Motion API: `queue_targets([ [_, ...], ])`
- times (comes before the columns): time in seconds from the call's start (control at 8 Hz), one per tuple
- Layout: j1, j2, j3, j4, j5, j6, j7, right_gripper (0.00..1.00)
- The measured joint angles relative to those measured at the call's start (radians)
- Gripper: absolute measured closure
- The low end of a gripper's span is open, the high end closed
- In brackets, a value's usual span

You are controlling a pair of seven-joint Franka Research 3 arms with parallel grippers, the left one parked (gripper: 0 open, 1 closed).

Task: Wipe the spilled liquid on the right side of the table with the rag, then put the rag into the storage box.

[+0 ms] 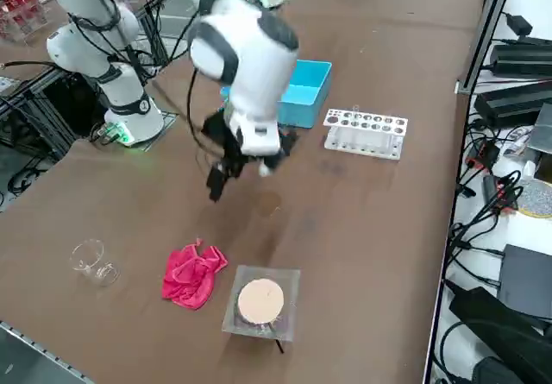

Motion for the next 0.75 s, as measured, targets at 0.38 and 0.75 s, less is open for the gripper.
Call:
queue_targets([
  [0.38, -0.133, 0.013, -0.002, -0.050, -0.079, 0.164, -0.394, 0.00],
  [0.75, -0.247, 0.015, -0.002, -0.172, -0.179, 0.426, -0.621, 0.00],
])
